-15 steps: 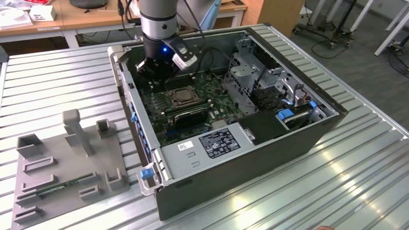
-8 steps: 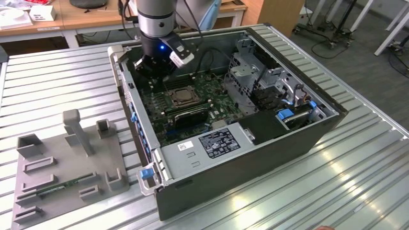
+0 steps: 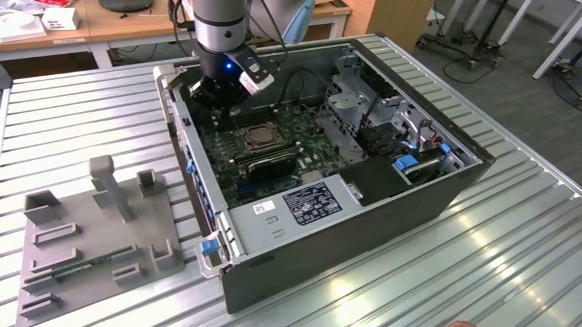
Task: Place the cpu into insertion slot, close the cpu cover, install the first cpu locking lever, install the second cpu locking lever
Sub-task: 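Install the first cpu locking lever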
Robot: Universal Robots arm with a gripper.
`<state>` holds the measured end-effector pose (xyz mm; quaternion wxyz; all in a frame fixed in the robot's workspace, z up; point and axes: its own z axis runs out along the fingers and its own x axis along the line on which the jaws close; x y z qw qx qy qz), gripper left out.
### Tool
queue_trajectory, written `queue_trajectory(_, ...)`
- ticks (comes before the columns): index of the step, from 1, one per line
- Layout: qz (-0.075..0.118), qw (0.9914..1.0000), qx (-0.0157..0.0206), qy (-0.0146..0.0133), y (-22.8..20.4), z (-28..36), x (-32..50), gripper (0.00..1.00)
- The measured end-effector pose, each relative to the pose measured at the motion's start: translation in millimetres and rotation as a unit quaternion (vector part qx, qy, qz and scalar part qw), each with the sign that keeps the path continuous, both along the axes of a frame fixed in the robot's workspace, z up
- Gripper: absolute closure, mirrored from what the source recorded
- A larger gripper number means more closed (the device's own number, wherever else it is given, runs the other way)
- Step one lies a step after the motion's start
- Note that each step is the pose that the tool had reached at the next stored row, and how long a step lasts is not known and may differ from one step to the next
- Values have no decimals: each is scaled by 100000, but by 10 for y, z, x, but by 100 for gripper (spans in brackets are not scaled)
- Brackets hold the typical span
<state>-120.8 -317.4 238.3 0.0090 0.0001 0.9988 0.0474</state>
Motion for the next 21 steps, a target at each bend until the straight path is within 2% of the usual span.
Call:
queue_trajectory(2,-6,100000,-8,18,0,1,6,89)
queue_trajectory(6,-6,100000,4,11,0,-1,79,89)
queue_trajectory(17,-10,100000,11,8,0,-2,375,89)
queue_trajectory(21,-12,100000,24,8,0,-2,387,89)
